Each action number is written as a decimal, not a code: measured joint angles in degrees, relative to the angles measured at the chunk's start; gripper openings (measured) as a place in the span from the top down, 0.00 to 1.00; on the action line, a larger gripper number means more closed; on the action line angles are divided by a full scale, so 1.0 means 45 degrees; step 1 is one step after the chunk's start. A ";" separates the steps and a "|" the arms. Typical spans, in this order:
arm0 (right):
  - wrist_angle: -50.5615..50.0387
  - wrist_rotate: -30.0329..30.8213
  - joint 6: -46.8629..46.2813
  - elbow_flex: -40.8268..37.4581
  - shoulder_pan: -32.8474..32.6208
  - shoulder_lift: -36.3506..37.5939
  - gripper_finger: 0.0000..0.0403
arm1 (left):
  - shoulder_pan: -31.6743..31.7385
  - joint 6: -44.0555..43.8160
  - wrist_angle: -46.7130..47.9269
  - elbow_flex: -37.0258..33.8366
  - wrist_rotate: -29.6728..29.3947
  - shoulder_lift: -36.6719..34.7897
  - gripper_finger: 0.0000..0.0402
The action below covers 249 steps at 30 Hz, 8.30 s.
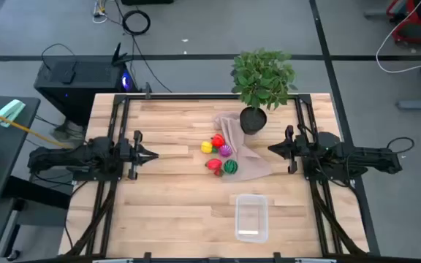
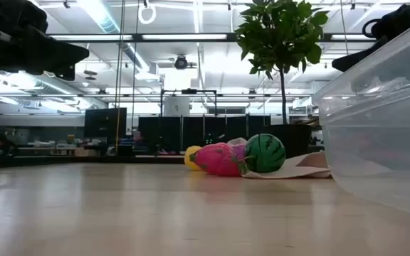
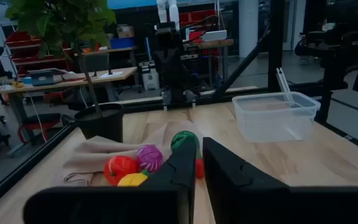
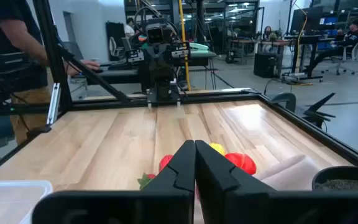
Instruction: Pick and placing Produce into tupperware
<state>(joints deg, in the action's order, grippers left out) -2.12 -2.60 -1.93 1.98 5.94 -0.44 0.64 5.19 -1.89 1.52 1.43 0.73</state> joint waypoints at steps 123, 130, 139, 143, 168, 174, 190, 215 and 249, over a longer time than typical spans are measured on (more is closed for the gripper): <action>0.0001 -0.0002 0.0005 0.0000 0.0005 0.0002 0.97 | -0.0004 0.0009 0.0000 0.0000 0.0000 0.0000 0.92; 0.0002 0.0002 0.0003 0.0000 0.0003 0.0002 0.97 | 0.0019 0.0657 0.0000 0.0000 -0.0219 -0.0001 0.90; 0.0001 0.0001 -0.0325 -0.0002 0.0005 0.0002 0.97 | 0.0019 0.0663 0.0000 0.0000 -0.0219 -0.0005 0.93; 0.0002 0.0001 -0.0335 -0.0001 0.0004 0.0001 0.97 | 0.0019 0.0661 0.0000 0.0000 -0.0219 0.0000 0.92; 0.0763 0.0661 -1.3888 -0.0005 0.0000 0.0002 0.97 | 0.0019 -1.0681 -0.1030 0.0010 -0.0209 -0.0005 0.92; 0.0770 0.1358 -1.3624 -0.0005 0.0000 -0.0022 0.97 | 0.0019 -1.1042 -0.1815 0.0010 -0.0561 0.0000 0.91; 0.3033 -0.0207 -1.3057 0.2160 -0.1645 -0.0309 0.97 | -0.1066 -0.8898 -0.4969 0.1684 -0.3339 0.1253 0.95; -0.8795 -0.0636 -0.9840 1.2001 -0.6733 -0.8294 0.98 | -0.5291 -0.6716 0.2976 1.4093 -0.5946 1.6522 0.95; -0.9742 0.0970 -0.8651 1.2337 -0.7111 -0.9746 0.95 | -0.1889 -0.3700 0.7622 1.6038 -0.1983 2.0432 0.42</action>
<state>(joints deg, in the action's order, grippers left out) -45.96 1.76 -40.86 57.49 -26.06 -44.29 -7.86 -11.46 32.41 73.69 -7.49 92.67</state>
